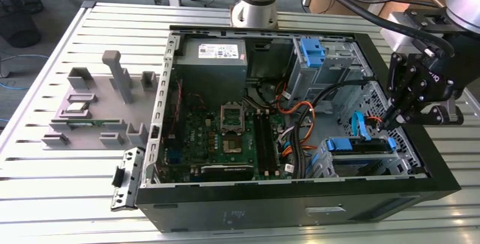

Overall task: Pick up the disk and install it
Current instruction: 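Insert the second disk wire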

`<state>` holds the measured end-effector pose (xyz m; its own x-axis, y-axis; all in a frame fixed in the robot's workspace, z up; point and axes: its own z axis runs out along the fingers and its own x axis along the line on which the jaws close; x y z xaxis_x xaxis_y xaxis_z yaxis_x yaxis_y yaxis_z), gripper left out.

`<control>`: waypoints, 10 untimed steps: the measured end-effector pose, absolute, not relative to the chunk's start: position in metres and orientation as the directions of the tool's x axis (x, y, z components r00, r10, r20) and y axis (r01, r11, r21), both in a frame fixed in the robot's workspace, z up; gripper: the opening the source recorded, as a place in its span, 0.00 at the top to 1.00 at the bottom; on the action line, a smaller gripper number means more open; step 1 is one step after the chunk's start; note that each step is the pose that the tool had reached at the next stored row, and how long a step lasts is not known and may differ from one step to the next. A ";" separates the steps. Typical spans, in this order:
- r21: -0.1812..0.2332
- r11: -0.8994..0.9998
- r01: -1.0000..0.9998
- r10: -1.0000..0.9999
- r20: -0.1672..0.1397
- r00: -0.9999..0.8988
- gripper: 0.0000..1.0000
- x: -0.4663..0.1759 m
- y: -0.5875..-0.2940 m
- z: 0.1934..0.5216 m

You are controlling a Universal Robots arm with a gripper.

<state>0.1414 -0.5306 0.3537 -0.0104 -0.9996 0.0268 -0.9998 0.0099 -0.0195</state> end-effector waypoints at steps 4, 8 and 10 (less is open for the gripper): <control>-0.020 0.010 -1.000 -1.000 0.016 -0.011 0.83 0.141 -0.534 0.354; -0.020 0.011 -1.000 -1.000 -0.009 -0.010 0.83 0.139 -0.539 0.354; -0.021 0.011 -1.000 -1.000 -0.020 -0.010 0.83 0.139 -0.542 0.354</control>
<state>0.1388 -0.5415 0.3537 -0.0104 -0.9998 -0.0197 -0.9997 0.0108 -0.0205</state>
